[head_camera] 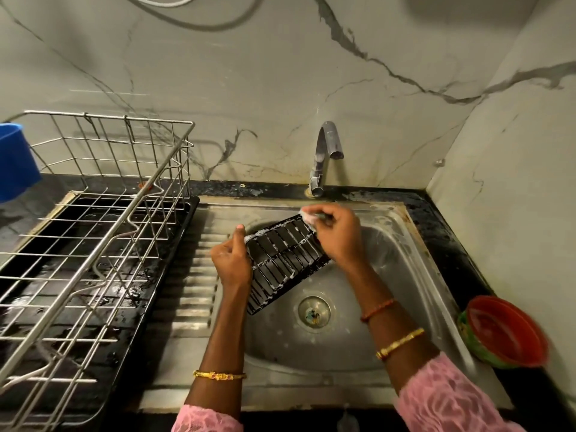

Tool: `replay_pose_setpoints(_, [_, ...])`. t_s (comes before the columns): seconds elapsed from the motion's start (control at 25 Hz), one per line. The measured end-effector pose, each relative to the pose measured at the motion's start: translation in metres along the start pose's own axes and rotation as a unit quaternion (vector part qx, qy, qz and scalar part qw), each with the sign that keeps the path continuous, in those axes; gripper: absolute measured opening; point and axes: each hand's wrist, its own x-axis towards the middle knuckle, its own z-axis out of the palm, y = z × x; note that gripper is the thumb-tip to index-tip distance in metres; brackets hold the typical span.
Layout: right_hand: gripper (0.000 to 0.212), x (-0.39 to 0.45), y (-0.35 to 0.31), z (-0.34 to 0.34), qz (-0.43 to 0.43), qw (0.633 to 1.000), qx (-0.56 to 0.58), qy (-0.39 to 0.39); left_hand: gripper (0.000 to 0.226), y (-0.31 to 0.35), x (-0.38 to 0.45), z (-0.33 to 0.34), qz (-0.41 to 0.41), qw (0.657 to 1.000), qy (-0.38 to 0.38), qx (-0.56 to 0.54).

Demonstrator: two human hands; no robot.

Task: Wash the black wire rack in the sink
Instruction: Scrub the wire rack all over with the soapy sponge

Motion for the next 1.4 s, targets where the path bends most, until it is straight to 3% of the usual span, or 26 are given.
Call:
replay_pose_setpoints(0.08, [0.019, 0.009, 0.002, 0.015, 0.006, 0.999, -0.045, -0.030, 0.044, 0.010, -0.009, 0.005, 0.006, 1.000, 0.009, -0.016])
replay_pose_setpoints(0.36, [0.022, -0.049, 0.039, -0.016, 0.032, 0.997, -0.067, -0.006, 0.056, -0.010, 0.003, -0.005, -0.021, 1.000, 0.018, 0.000])
replay_pose_setpoints(0.52, [0.021, -0.013, 0.021, -0.014, 0.031, 0.998, -0.034, 0.033, 0.058, -0.009, 0.002, -0.003, -0.006, 1.000, 0.001, 0.019])
replay_pose_setpoints(0.68, [0.018, 0.015, 0.015, 0.003, 0.050, 0.998, -0.044, -0.003, 0.058, -0.008, -0.001, 0.001, 0.008, 1.000, -0.013, 0.027])
replay_pose_setpoints(1.0, [0.022, -0.045, 0.054, -0.022, 0.049, 0.996, -0.068, -0.010, 0.056, -0.025, 0.013, -0.011, -0.018, 0.999, 0.011, 0.028])
replay_pose_setpoints(1.16, [0.020, -0.014, 0.033, -0.016, 0.036, 0.998, -0.031, 0.043, 0.056, -0.024, 0.014, -0.013, -0.009, 0.999, 0.000, 0.032])
replay_pose_setpoints(1.4, [0.020, 0.022, 0.022, 0.006, 0.058, 0.997, -0.052, -0.011, 0.055, -0.019, 0.009, -0.009, -0.002, 1.000, -0.002, 0.017])
